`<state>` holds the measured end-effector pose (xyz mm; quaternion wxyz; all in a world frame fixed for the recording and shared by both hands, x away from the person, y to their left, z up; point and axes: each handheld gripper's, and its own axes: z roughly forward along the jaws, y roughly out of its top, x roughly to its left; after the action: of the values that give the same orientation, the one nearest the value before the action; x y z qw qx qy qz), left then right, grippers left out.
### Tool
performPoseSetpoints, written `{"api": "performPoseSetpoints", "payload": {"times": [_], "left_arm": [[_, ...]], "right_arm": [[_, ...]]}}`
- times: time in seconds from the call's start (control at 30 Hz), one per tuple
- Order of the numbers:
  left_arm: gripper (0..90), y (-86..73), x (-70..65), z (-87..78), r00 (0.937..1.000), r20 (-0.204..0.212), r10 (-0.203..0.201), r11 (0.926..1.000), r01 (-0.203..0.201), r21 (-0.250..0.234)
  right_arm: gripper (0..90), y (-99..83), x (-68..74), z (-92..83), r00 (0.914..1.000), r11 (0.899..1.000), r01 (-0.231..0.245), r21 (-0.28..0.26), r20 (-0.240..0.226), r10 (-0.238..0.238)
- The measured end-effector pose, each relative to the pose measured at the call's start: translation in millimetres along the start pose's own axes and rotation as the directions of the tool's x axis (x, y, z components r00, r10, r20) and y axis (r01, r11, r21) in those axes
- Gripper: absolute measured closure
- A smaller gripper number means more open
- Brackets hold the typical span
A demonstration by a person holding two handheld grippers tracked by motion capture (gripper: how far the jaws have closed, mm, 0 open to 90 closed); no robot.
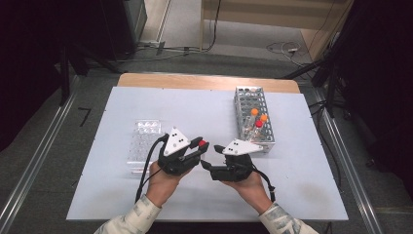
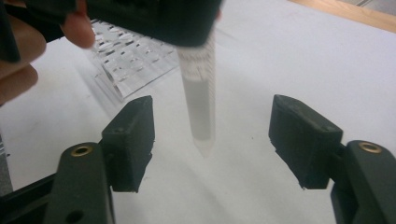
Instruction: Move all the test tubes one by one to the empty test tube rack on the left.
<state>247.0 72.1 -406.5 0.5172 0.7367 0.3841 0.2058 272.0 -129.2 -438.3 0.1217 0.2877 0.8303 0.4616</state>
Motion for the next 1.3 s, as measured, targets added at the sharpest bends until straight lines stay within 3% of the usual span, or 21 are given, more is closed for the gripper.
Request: {"api": "performPoseSetpoints", "payload": {"times": [0.33, 1.3], "left_arm": [[70.3, 3.7, 14.2, -11.6, 0.9992, -0.027, -0.03, 0.9994, 0.03, -0.02], [70.3, 5.9, 50.6, -48.6, 0.9908, -0.095, -0.096, 0.994, 0.091, -0.06]], "right_arm": [[23.2, -2.2, -4.2, -0.5, 1.0, 1.0, -0.009, 0.014, 0.001, 0.009], [23.1, -10.3, -15.7, -9.3, 0.9988, 0.999, -0.042, 0.021, 0.026, 0.041]]}}
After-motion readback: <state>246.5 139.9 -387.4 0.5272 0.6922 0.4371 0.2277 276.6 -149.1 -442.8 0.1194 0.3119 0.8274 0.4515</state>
